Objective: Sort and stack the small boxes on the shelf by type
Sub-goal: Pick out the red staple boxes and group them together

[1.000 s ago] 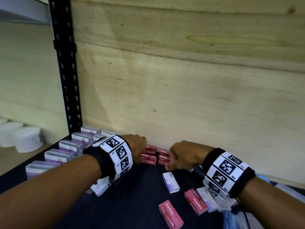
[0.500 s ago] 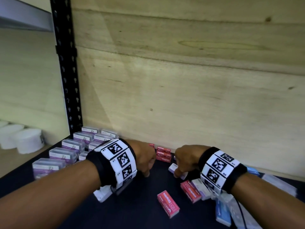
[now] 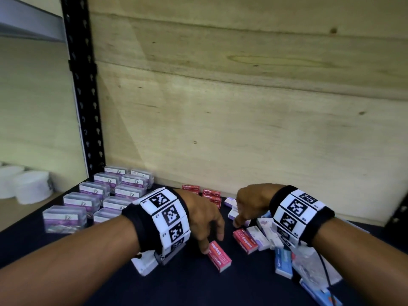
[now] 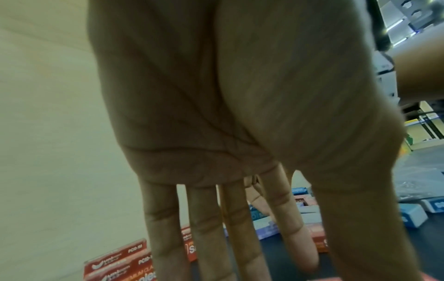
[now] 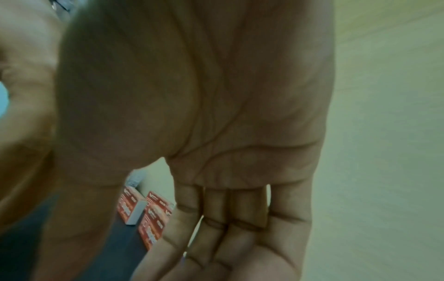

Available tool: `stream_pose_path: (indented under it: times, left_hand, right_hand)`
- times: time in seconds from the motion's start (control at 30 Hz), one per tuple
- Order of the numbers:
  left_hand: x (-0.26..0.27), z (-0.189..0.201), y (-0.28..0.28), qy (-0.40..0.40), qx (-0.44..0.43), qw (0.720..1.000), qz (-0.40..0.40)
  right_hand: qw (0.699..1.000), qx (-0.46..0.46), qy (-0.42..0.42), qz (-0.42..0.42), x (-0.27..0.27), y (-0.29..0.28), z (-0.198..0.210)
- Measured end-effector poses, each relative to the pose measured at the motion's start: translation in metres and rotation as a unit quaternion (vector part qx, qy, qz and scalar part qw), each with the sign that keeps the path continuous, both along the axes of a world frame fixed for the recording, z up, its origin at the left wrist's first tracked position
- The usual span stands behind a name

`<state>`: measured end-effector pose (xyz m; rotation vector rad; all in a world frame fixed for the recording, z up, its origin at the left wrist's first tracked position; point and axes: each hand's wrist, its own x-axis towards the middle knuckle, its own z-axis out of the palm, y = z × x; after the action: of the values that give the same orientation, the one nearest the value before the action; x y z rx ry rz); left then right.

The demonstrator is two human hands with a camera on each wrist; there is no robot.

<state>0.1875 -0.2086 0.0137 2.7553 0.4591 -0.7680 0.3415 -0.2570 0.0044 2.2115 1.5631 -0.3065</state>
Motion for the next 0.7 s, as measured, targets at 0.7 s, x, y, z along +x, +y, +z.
stream_pose_path:
  times: [0.7]
  left_hand:
    - [-0.038, -0.014, 0.005, -0.018, 0.051, 0.996, 0.076]
  right_hand:
    - [0.998, -0.039, 0.036, 0.046, -0.035, -0.027, -0.011]
